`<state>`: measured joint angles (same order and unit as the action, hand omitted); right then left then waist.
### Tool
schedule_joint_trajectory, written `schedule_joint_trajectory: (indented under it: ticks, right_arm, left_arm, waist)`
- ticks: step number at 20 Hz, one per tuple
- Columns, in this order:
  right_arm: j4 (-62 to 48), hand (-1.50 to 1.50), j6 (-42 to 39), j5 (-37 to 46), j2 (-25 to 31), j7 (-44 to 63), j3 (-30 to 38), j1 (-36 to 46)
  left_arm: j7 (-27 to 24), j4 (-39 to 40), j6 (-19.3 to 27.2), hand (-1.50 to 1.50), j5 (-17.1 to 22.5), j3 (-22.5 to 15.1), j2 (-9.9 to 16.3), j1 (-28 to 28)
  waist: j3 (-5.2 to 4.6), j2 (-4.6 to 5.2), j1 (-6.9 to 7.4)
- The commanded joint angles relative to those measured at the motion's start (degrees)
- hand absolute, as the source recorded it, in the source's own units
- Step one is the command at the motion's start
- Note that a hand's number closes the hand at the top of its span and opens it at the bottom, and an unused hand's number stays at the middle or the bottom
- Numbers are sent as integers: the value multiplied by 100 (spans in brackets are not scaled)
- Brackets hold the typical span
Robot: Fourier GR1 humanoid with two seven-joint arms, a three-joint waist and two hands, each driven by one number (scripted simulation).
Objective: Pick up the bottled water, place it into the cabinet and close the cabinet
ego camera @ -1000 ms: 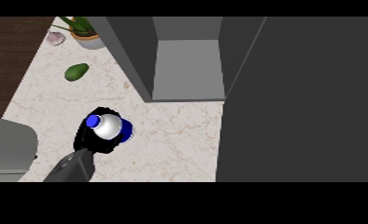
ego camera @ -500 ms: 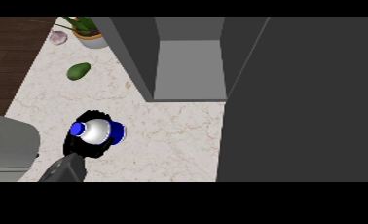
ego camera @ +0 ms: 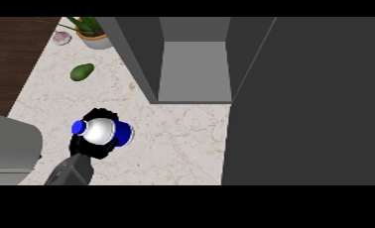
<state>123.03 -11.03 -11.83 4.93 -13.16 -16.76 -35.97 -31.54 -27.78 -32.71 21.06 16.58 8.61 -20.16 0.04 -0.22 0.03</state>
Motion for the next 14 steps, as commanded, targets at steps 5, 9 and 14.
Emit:
schedule_joint_trajectory:
  ticks: [5,9,14]
  right_arm:
    - [196,-150,209,175,-69,283,-325,106]
    - [59,-150,174,-205,4,362,27,278]
    - [326,-150,36,-42,92,18,-278,-356]
  left_arm:
    - [1288,-2200,480,150,376,-435,-433,540]
    - [1621,-3350,1115,150,418,-795,-841,706]
    - [2048,-4376,1870,150,381,-1355,-855,855]
  waist:
    - [2,-9,43]
    - [2,-4,42]
    - [-2,-3,-21]
